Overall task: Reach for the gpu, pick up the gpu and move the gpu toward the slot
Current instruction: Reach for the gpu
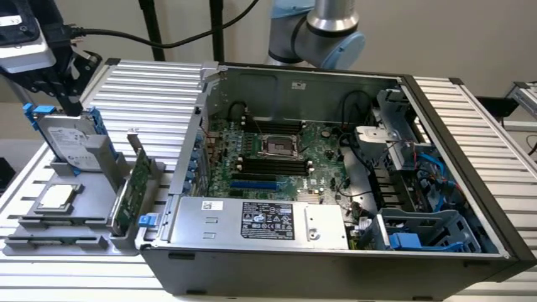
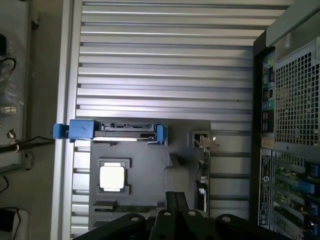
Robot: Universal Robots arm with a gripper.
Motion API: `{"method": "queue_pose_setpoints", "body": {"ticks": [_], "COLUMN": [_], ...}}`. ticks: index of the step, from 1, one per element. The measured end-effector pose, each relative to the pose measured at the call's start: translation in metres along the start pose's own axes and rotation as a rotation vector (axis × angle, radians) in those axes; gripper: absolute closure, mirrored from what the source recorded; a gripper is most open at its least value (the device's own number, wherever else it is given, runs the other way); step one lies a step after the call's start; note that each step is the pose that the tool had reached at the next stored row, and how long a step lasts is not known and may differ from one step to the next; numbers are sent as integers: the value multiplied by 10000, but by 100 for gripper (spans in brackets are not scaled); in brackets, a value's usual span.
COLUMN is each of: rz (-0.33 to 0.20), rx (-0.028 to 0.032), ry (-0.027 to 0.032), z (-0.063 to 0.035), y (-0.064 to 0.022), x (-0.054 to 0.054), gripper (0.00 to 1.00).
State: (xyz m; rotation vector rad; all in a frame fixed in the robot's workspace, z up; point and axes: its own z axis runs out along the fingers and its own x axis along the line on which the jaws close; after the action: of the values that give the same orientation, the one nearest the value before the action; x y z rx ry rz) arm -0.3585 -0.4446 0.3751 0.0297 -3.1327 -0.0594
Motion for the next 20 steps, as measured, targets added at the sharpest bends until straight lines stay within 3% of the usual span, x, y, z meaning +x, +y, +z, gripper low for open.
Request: {"method": "queue_pose_setpoints", "body": {"ticks": [10,20], "rz": [0,0], "rx": [30,72], "ry": [-5,-21], "z": [64,178], "y": [-228,-368], "x": [-156,-397], "gripper": [89,89]}}
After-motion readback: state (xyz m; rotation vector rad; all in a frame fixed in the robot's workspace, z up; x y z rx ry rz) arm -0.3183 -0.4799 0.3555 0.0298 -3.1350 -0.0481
